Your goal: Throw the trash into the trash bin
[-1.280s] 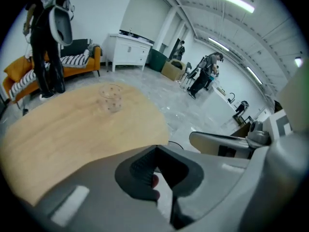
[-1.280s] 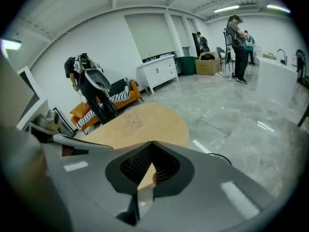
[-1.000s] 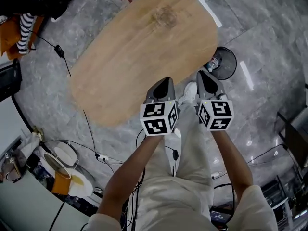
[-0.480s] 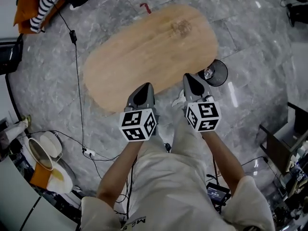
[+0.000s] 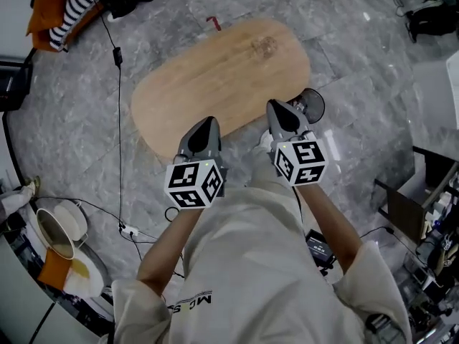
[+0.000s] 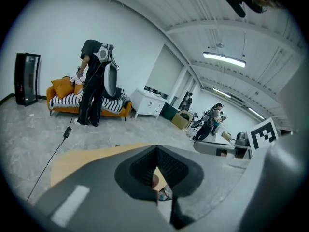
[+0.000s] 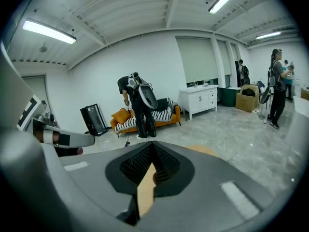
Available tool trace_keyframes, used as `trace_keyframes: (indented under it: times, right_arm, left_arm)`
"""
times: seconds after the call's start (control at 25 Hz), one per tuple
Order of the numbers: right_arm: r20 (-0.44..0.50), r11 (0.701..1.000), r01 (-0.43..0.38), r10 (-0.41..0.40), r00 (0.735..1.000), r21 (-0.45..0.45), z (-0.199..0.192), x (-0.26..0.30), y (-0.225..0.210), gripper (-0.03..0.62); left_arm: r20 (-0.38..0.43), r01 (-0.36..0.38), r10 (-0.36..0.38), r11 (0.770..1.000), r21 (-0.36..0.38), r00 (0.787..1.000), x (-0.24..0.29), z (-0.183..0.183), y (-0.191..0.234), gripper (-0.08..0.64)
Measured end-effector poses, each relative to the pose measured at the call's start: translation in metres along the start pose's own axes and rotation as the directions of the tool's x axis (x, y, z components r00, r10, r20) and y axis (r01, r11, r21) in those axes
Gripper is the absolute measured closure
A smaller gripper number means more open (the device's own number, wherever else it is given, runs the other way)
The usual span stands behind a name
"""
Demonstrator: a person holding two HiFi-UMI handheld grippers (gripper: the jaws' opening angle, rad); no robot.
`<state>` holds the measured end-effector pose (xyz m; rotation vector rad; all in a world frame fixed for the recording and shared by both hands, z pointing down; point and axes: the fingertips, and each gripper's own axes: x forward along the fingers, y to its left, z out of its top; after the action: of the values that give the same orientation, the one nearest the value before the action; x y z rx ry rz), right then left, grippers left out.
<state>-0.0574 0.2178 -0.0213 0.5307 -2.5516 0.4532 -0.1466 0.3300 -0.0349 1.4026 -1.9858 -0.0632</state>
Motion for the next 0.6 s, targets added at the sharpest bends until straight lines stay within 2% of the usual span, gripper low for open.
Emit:
trace_keyframes:
  times: [0.2, 0.36, 0.6]
  right_arm:
    - [0.043, 1.000, 0.009, -0.009, 0.999, 0.004, 0.022, -0.026, 0.025, 0.571]
    - [0.086, 1.000, -0.003, 0.004, 0.996, -0.011, 0.038, -0.034, 0.064, 0.571]
    - [0.153, 0.999, -0.028, 0.035, 0.988, -0.045, 0.054, -0.050, 0.113, 0.571]
  left_arm:
    - [0.046, 0.055, -0.057, 0.998, 0.027, 0.997, -0.033, 0.015, -0.012, 0.554]
    - [0.074, 0.088, -0.091, 0.995, 0.034, 0.993, -0.056, 0.027, -0.003, 0.554]
    - [0.134, 0.108, -0.124, 0.987, 0.122, 0.983, -0.086, 0.049, -0.001, 0.554]
